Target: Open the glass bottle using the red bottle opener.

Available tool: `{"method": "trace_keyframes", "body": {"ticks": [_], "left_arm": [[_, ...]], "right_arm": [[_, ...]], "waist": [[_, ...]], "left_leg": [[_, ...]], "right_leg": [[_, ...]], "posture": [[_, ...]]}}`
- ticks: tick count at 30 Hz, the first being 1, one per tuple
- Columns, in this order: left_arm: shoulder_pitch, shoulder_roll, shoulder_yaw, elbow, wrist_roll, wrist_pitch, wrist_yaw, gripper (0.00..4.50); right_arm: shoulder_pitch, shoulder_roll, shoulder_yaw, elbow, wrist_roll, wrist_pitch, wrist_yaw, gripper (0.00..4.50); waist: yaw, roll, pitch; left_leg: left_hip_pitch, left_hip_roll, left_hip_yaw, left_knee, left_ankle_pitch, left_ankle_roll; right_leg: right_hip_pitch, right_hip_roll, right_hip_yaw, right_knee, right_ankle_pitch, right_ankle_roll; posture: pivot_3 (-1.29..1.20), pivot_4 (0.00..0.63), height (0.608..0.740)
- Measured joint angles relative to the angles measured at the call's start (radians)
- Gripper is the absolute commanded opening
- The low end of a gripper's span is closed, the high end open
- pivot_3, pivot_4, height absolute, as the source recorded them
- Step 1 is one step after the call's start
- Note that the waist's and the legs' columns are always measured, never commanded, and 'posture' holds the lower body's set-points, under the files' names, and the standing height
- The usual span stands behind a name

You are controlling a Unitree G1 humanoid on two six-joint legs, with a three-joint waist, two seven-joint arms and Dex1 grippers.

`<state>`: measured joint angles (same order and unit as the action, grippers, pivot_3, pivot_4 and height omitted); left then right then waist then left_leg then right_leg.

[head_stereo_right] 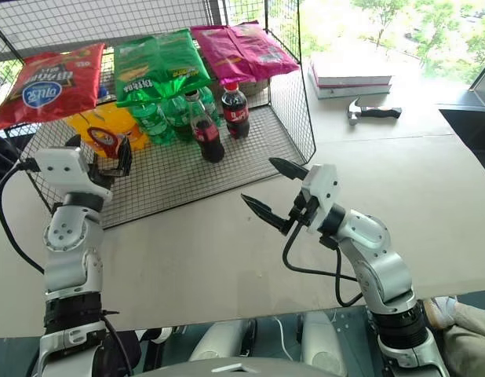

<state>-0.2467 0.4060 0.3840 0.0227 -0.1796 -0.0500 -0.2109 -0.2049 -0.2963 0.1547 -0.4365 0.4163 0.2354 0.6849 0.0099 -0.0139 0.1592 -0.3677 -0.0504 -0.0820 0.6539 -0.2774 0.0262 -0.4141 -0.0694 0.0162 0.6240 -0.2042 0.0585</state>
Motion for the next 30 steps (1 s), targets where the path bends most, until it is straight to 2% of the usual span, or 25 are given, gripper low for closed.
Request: {"method": "trace_keyframes", "body": {"ticks": [10,13,21,22,30], "left_arm": [[-0.032,0.021,-0.001,0.08,0.0,-0.049,-0.022,4.5],[-0.044,0.025,-0.003,0.107,-0.001,-0.065,-0.036,3.78],[-0.06,0.027,-0.009,0.147,-0.001,-0.09,-0.056,0.19],[-0.061,0.027,-0.01,0.147,-0.001,-0.093,-0.056,0.02],[-0.061,0.02,-0.009,0.142,-0.045,-0.081,-0.071,0.02]], "right_arm": [[0.004,0.0,0.004,0.0,-0.008,0.0,-0.016,4.45],[0.004,0.0,0.005,0.0,-0.008,0.0,-0.017,4.5],[0.022,-0.001,0.005,-0.016,-0.011,-0.001,-0.026,4.5],[0.023,-0.001,0.005,-0.017,-0.011,-0.001,-0.027,4.5],[0.022,-0.002,0.005,-0.017,-0.011,-0.001,-0.026,4.5]], "waist": [[0.0,0.0,0.0],[0.0,0.0,0.0],[0.0,0.0,0.0],[0.0,0.0,0.0],[-0.001,0.0,0.0]], "left_leg": [[0.0,0.0,0.0,0.0,0.0,0.0],[0.0,0.0,0.0,0.0,0.0,0.0],[0.0,0.0,0.0,0.0,0.0,0.0],[0.0,0.0,0.0,0.0,0.0,0.0],[0.0,0.0,0.0,0.0,0.0,0.0]], "right_leg": [[0.0,0.0,0.0,0.0,0.0,0.0],[0.0,0.0,0.0,0.0,0.0,0.0],[0.0,0.0,0.0,0.0,0.0,0.0],[0.0,0.0,0.0,0.0,0.0,0.0],[0.0,0.0,0.0,0.0,0.0,0.0]], "posture": [[0.0,0.15,0.74],[0.0,0.15,0.74],[0.0,0.15,0.74],[0.0,0.15,0.74],[0.0,0.15,0.74]]}}
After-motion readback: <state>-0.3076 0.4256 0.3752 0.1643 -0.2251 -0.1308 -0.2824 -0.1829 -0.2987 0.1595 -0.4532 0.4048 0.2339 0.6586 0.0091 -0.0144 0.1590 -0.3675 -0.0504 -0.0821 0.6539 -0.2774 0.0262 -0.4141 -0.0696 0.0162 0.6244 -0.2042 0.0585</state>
